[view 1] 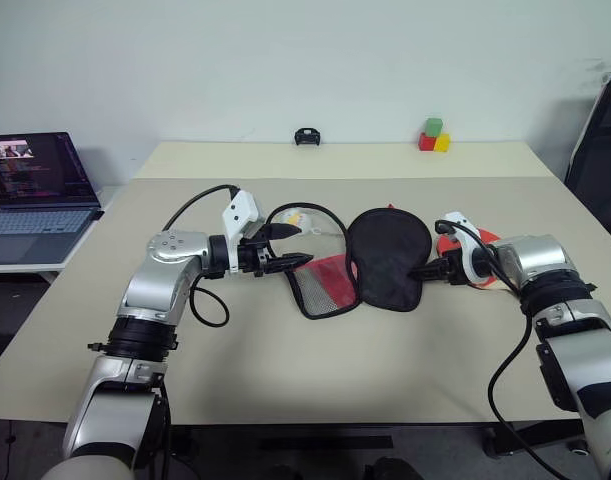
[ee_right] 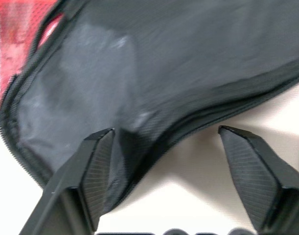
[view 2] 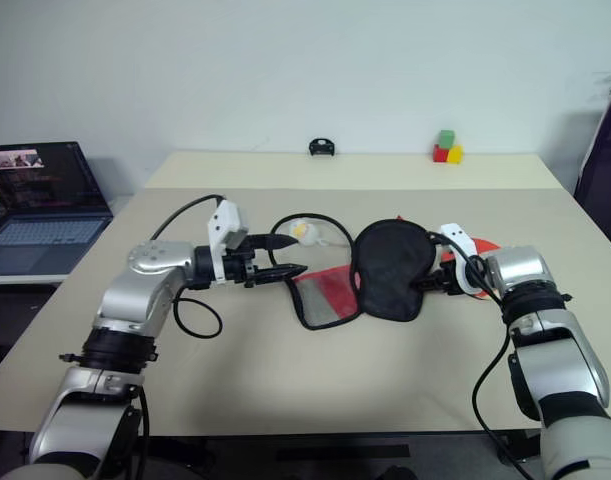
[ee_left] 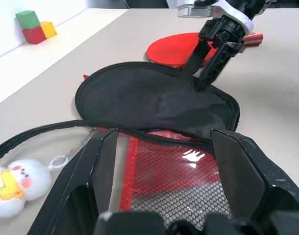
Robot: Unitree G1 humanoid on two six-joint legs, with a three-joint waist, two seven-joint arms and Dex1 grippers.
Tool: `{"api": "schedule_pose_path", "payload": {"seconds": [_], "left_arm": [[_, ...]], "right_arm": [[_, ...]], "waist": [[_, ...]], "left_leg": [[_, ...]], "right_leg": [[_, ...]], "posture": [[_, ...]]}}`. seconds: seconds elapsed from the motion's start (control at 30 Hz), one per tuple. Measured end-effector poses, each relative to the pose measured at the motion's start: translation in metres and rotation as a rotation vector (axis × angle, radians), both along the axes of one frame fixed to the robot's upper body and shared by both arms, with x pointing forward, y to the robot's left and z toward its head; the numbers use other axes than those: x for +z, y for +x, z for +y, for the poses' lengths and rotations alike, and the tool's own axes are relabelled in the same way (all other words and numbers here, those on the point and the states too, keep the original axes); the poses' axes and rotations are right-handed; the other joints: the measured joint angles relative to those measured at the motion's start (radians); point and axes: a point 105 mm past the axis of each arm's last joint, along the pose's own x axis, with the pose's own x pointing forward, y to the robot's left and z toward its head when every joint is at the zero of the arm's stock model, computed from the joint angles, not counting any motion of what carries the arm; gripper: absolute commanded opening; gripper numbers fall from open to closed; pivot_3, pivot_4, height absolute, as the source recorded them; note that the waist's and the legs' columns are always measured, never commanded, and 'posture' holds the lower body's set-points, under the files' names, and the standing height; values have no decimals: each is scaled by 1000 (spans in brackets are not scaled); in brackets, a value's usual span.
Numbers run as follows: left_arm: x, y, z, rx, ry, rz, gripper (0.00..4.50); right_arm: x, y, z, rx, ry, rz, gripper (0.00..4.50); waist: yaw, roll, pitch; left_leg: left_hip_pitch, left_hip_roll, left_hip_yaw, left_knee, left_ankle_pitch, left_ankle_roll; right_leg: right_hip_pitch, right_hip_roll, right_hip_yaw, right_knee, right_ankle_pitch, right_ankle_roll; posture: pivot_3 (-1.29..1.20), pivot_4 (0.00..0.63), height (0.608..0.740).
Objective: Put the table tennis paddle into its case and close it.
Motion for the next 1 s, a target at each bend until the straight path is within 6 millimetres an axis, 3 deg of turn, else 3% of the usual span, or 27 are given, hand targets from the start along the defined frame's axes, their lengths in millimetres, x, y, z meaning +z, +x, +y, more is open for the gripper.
{"api": "schedule_pose_path", "payload": {"seconds": [0.2, 0.23, 0.3, 0.6, 1.0], "left_arm": [[0, 0, 0, 1, 0, 0, 3293], [0, 0, 0, 1, 0, 0, 3293], [0, 0, 0, 1, 0, 0, 3293], [0, 0, 0, 2, 0, 0, 3293], [0, 0, 0, 3, 2, 0, 3293]], "right_arm": [[-7, 8, 2, -66, 48, -21, 3575], [-8, 9, 3, -75, 54, -27, 3403], [-9, 12, 4, -93, 59, -42, 2984], [-14, 19, 8, -120, 24, -83, 23], [-9, 24, 8, -113, -8, -108, 23]], "waist": [[-1, 0, 0], [-1, 0, 0], [-3, 0, 0], [-17, 0, 0], [-18, 0, 0]], "left_leg": [[0, 0, 0, 0, 0, 0], [0, 0, 0, 0, 0, 0], [1, 0, 0, 1, 0, 0], [1, 0, 1, 0, 0, 0], [1, 0, 1, 0, 0, 0]], "right_leg": [[0, 0, 0, 0, 0, 0], [0, 0, 0, 0, 0, 0], [0, 0, 1, 1, 0, 0], [1, 0, 1, 1, 0, 0], [0, 0, 1, 1, 0, 0]], "posture": [[0, 150, 740], [0, 150, 740], [0, 150, 740], [0, 150, 740], [0, 150, 740]]}}
